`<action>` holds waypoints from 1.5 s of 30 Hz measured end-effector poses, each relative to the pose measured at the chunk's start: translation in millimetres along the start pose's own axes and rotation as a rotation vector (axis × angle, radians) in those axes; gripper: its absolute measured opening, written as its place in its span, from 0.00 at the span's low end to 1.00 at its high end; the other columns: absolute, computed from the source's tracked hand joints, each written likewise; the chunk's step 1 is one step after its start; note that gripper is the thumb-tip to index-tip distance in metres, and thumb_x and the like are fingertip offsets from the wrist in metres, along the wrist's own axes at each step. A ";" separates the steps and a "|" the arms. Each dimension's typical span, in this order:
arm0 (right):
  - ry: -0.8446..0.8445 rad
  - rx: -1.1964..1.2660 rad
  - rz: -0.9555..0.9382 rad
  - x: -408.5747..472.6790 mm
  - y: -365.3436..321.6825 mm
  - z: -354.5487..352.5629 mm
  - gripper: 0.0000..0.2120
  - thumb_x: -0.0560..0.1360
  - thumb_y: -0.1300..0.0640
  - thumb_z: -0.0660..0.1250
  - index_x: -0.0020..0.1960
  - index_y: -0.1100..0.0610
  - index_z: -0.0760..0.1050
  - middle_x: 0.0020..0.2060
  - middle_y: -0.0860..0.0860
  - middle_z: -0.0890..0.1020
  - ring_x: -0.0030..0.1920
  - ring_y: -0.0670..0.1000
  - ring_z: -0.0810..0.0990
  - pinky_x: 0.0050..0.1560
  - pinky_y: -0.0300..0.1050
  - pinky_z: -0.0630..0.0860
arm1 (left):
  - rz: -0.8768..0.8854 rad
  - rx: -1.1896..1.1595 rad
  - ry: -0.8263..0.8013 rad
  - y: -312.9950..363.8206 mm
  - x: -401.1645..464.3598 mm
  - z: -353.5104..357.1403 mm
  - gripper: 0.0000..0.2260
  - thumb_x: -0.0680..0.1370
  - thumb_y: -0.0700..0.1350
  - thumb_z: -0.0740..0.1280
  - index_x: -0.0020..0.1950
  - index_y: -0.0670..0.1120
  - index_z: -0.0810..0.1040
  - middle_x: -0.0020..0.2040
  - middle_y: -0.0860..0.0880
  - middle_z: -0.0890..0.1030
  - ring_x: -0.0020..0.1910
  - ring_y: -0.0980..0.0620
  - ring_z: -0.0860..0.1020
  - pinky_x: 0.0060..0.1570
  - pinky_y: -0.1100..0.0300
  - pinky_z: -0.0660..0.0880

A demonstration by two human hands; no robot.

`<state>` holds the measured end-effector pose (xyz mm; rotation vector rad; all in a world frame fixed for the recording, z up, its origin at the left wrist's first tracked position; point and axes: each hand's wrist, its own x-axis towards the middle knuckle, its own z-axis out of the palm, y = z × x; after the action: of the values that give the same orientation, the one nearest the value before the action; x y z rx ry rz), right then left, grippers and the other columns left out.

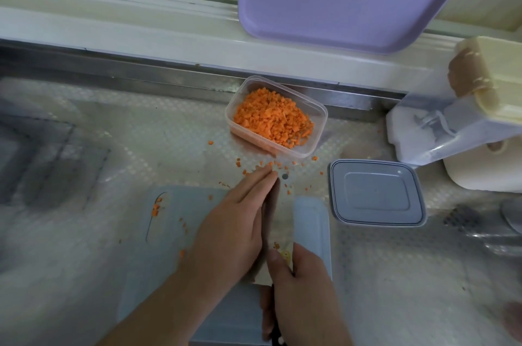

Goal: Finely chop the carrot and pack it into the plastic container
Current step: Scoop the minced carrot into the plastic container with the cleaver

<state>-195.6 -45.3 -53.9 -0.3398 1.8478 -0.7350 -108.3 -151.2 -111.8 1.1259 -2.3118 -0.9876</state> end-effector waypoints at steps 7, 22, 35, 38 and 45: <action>-0.066 0.138 -0.020 -10.3 -9.1 -4.0 0.12 0.83 0.53 0.63 0.42 0.50 0.80 0.25 0.57 0.77 0.20 0.53 0.72 0.23 0.40 0.69 | 0.078 0.060 0.134 3.7 2.1 -25.9 0.18 0.84 0.49 0.59 0.64 0.48 0.85 0.65 0.57 0.82 0.64 0.58 0.79 0.68 0.74 0.66; 0.136 0.033 -0.227 25.6 -73.7 -70.6 0.14 0.84 0.52 0.61 0.48 0.61 0.75 0.26 0.55 0.76 0.22 0.54 0.72 0.27 0.48 0.73 | 0.168 0.142 0.169 21.8 132.0 -42.5 0.04 0.78 0.41 0.74 0.50 0.50 0.84 0.48 0.55 0.83 0.50 0.54 0.79 0.53 0.60 0.73; 0.148 -0.021 -0.263 7.5 -11.0 -109.2 0.14 0.82 0.56 0.64 0.37 0.55 0.75 0.23 0.60 0.74 0.20 0.55 0.70 0.21 0.39 0.64 | 0.005 0.117 0.216 -9.7 57.9 -43.0 0.06 0.83 0.44 0.67 0.51 0.49 0.84 0.45 0.55 0.82 0.44 0.55 0.79 0.47 0.56 0.76; 0.071 0.057 -0.210 2.6 9.1 -102.5 0.15 0.82 0.58 0.64 0.36 0.55 0.76 0.23 0.62 0.72 0.20 0.55 0.67 0.23 0.36 0.61 | 0.048 0.117 0.069 -19.6 48.3 -29.5 0.10 0.82 0.41 0.68 0.60 0.50 0.85 0.55 0.57 0.82 0.56 0.55 0.77 0.58 0.57 0.74; 0.047 0.055 -0.216 -2.8 30.2 -92.2 0.12 0.82 0.58 0.65 0.41 0.52 0.82 0.21 0.60 0.70 0.19 0.53 0.67 0.24 0.37 0.62 | 0.097 0.151 -0.040 -17.4 45.1 -24.6 0.08 0.80 0.44 0.72 0.58 0.52 0.85 0.56 0.60 0.78 0.56 0.57 0.75 0.55 0.61 0.73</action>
<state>-275.6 9.6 -48.5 -0.4952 1.8498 -0.9463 -111.7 -205.1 -106.2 1.0479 -2.4829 -0.8194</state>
